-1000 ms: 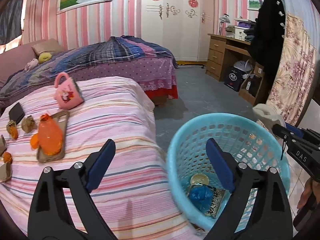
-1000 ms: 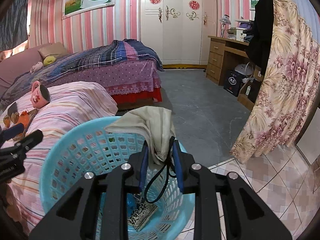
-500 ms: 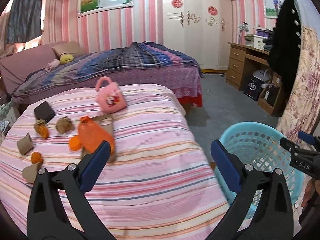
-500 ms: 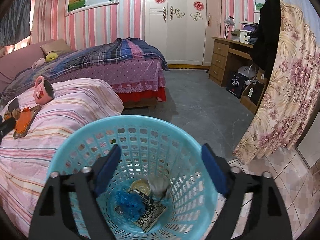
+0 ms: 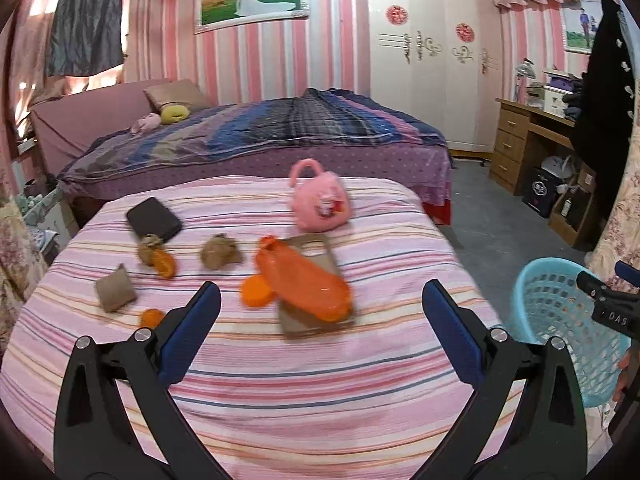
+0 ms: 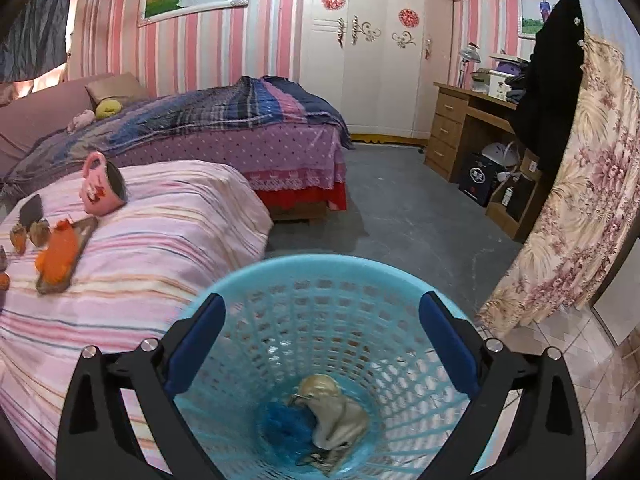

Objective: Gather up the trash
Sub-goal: 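Move both tools back to the bed toward the brown paper roll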

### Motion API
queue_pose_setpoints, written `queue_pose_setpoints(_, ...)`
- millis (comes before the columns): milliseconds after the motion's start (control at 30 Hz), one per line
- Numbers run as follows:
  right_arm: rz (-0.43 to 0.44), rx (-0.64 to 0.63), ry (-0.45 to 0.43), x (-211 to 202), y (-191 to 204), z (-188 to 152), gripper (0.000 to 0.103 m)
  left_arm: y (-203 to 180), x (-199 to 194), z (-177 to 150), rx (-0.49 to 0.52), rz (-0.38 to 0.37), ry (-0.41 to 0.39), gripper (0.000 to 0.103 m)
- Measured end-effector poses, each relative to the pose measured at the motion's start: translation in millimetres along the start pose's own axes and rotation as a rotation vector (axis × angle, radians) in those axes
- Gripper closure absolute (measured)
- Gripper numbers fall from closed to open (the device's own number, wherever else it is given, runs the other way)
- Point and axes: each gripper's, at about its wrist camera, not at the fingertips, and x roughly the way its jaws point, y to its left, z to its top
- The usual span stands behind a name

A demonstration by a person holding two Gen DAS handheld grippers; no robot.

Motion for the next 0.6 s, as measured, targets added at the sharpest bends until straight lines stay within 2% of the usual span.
queue_pose_setpoints(300,0.061,-0.036,-0.019,-3,50,11,0.007,64,2,-7,-0.012,0.099,0.017,0.006)
queue_pose_setpoints(600,0.119,-0.068,-0.021,-3,98,13,0.007,132,15,-24,-0.086,0.162,0.060,0.006)
